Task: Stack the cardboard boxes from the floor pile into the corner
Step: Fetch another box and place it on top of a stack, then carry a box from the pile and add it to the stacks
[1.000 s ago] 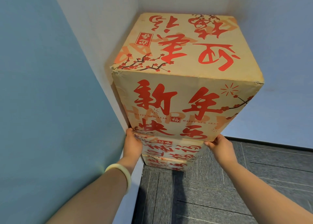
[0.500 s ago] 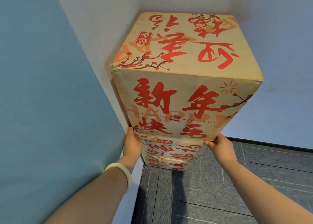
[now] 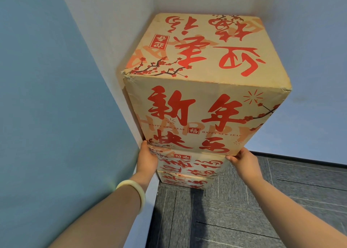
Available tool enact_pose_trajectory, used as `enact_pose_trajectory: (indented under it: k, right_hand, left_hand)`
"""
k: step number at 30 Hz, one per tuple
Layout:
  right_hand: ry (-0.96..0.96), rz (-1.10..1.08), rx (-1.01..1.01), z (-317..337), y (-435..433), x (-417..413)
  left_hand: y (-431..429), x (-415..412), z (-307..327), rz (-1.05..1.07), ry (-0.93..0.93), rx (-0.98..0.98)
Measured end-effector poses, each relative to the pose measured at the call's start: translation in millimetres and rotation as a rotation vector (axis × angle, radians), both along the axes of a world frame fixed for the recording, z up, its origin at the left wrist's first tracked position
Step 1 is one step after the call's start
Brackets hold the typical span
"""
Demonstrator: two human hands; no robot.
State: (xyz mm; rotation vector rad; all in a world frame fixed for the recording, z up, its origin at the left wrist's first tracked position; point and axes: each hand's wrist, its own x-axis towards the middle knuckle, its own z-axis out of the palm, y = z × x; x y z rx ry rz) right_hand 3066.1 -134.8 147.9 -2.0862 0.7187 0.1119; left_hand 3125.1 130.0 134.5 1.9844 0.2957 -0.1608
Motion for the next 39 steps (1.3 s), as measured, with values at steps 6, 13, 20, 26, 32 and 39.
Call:
enact_pose_trajectory:
  k: [6,13,20,26,32,39]
  right_hand:
    - [0.0,0.008,-0.013,1.5,0.4,1.1]
    - [-0.002,0.003,0.031,1.6,-1.2,2.4]
    - [0.123,-0.01,0.143,7.0,-2.3,-0.3]
    - [0.2,0.017,0.22,39.7,-8.0,-35.6]
    - [0.174,0.009,0.29,116.7,-23.2,-85.5]
    - [0.092,-0.115,0.409,231.9,-48.8,-157.6]
  left_hand:
    - [0.0,1.1,0.8,0.007,0.015,-0.006]
    - [-3.6,1.2,9.9,0.022,0.052,0.025]
    - [-18.3,-8.8,27.0,0.15,0.107,-0.03]
    - [-34.4,-42.0,71.3,0.168,0.244,0.004]
    - [-59.7,-83.9,141.6,0.046,0.325,0.002]
    - [-131.2,-134.1,246.0,-0.258,0.407,-0.072]
